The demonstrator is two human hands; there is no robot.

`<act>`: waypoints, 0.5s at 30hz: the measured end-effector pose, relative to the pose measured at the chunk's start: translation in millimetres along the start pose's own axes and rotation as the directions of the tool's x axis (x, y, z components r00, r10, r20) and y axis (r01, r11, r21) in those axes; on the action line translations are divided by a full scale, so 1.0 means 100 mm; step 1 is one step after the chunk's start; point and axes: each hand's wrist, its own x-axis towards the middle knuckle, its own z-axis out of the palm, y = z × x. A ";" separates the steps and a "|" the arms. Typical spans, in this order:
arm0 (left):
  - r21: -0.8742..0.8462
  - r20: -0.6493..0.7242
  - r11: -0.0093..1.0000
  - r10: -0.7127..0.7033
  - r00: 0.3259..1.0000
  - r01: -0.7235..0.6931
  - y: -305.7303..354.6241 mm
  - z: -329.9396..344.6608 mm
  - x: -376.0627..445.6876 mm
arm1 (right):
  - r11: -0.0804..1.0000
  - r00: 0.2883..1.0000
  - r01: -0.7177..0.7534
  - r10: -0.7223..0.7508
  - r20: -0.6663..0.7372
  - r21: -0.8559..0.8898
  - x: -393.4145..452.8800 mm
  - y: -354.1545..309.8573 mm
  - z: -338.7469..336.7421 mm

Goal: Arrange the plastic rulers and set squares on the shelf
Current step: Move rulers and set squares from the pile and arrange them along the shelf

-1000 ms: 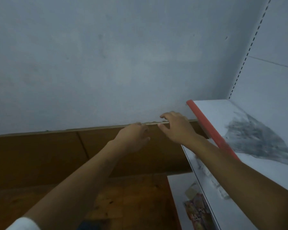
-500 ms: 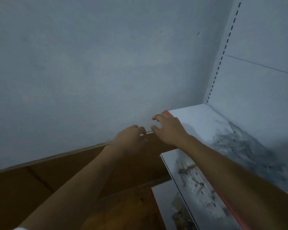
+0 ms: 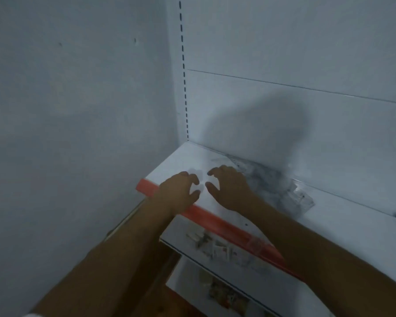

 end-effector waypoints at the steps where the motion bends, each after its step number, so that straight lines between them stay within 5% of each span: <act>1: -0.009 0.015 0.999 0.051 0.999 -0.051 0.05 0.06 0.09 | 0.999 0.999 -0.053 0.053 -0.003 -0.011 -0.06 0.09 0.01; 8: -0.146 0.072 0.937 0.331 0.941 -0.318 0.45 0.49 0.45 | 0.914 0.914 -0.397 0.386 -0.127 -0.081 -0.60 0.63 -0.10; 15: -0.060 0.096 0.919 0.395 0.914 -0.391 0.80 0.71 0.65 | 0.783 0.795 -0.602 0.570 -0.208 -0.157 -0.95 1.00 -0.24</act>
